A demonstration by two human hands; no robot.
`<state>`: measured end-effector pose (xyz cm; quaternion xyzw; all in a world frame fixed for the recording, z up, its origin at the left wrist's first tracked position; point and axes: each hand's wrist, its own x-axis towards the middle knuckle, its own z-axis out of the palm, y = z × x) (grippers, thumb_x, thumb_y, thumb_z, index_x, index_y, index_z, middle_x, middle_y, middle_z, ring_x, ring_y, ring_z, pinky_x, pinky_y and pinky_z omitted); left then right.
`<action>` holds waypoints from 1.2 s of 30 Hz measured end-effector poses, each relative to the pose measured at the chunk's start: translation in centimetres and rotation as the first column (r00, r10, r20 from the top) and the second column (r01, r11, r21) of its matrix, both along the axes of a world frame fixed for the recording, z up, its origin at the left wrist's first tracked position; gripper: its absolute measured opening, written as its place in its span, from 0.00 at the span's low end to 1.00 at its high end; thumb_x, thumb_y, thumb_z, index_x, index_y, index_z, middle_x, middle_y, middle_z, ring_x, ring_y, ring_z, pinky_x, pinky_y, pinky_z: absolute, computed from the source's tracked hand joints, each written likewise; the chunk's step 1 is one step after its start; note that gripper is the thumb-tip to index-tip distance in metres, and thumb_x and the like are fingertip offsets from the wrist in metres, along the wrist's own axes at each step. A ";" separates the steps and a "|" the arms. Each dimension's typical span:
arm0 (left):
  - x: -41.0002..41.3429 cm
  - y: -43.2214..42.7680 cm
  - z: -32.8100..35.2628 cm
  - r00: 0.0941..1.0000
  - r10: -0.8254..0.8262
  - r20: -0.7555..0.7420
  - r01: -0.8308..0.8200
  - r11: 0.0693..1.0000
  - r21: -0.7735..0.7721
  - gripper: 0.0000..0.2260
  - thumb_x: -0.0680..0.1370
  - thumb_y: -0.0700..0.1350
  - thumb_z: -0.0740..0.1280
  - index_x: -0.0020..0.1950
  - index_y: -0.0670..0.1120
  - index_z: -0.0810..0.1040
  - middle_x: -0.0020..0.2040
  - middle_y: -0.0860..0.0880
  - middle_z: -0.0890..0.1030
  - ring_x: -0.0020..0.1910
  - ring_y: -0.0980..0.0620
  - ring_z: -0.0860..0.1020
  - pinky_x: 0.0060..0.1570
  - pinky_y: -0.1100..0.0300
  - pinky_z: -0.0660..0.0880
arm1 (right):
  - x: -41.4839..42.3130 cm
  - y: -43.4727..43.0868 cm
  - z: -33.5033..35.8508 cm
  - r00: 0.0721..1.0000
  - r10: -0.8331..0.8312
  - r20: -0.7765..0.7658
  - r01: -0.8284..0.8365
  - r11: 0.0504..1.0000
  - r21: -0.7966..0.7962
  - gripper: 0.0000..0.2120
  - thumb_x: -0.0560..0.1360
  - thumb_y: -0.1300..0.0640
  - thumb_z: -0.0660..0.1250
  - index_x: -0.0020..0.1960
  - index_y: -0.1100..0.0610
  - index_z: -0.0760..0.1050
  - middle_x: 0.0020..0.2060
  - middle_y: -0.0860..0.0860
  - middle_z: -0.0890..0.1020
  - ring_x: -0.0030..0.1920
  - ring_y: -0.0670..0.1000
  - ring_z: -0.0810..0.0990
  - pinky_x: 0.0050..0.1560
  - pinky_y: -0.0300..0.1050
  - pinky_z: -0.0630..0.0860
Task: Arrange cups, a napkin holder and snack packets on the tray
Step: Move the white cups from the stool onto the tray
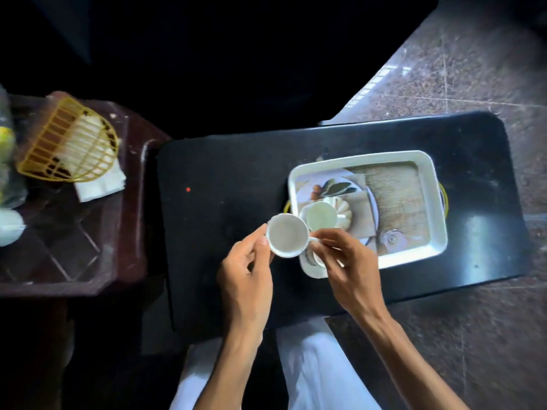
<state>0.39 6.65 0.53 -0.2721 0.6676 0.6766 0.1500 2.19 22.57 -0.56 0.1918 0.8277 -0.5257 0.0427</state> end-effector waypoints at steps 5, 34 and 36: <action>0.5 7.0 -0.6 0.992 -0.129 0.015 0.129 0.991 -0.018 0.14 0.78 0.51 0.64 0.59 0.53 0.85 0.58 0.53 0.86 0.58 0.54 0.84 0.62 0.46 0.80 | 0.5 8.6 -0.7 0.998 -0.057 0.016 0.056 0.996 0.065 0.05 0.75 0.61 0.73 0.50 0.54 0.83 0.42 0.42 0.87 0.44 0.37 0.84 0.46 0.31 0.78; 1.1 12.5 -2.5 0.980 -0.117 0.159 0.110 0.993 0.053 0.11 0.83 0.40 0.63 0.54 0.50 0.85 0.51 0.50 0.89 0.53 0.54 0.86 0.52 0.66 0.81 | 4.7 18.4 -10.3 0.986 -0.072 0.152 0.059 0.994 0.088 0.10 0.75 0.68 0.71 0.50 0.55 0.84 0.45 0.40 0.85 0.46 0.35 0.83 0.49 0.25 0.76; 1.3 12.1 -2.4 0.980 -0.119 0.156 0.114 0.993 0.044 0.11 0.83 0.41 0.63 0.54 0.51 0.85 0.50 0.52 0.89 0.52 0.56 0.86 0.51 0.67 0.81 | 4.6 18.3 -10.5 0.983 -0.071 0.172 0.058 0.995 0.080 0.11 0.76 0.69 0.70 0.50 0.55 0.84 0.44 0.41 0.86 0.46 0.35 0.83 0.49 0.25 0.76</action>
